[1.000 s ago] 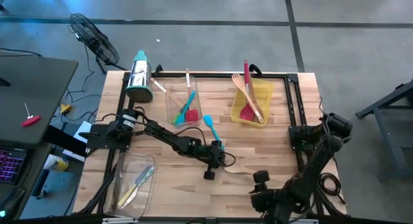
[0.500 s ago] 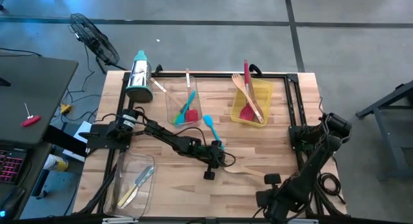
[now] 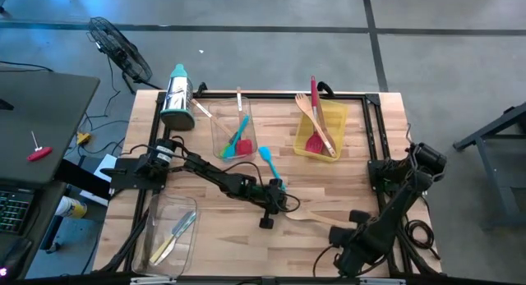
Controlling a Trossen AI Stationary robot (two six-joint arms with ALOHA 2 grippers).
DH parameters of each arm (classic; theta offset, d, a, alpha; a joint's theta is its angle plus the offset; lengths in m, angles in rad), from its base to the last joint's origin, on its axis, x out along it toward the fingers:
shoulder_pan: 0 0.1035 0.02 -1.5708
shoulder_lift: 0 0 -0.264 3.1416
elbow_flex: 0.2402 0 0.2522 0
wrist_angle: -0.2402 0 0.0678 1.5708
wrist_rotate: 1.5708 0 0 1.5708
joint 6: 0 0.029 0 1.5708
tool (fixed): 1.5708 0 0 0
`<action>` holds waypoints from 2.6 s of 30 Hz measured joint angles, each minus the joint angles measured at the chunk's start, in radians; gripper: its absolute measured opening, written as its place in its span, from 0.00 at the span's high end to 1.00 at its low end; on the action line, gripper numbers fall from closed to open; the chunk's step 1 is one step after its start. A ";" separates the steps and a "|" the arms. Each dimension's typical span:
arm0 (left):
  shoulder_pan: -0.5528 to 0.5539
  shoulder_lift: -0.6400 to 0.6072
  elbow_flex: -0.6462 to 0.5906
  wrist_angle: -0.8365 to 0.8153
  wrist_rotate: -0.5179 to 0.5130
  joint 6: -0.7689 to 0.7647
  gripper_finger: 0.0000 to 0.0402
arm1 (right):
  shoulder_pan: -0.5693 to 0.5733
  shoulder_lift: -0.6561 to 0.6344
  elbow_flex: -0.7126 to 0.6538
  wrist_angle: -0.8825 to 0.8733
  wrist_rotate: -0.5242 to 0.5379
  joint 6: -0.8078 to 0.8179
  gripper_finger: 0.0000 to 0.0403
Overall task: Pick & Place Kitchen Items
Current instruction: Put the light brown wooden serving spoon into the yellow bin
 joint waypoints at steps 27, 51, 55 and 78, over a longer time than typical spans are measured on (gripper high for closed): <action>0.000 0.001 0.000 0.007 0.000 0.015 1.00 | -0.217 0.000 0.000 0.090 -0.292 -0.001 0.96; 0.000 0.001 0.000 0.007 0.000 0.005 1.00 | -0.201 0.000 0.000 -0.103 -0.071 -0.164 0.57; 0.000 0.001 0.000 0.007 0.000 -0.002 1.00 | -0.183 0.000 0.000 -0.087 -0.070 -0.206 0.57; 0.001 0.002 0.000 0.051 0.024 -0.007 1.00 | -0.192 0.000 -0.143 -0.015 -0.060 -0.236 0.57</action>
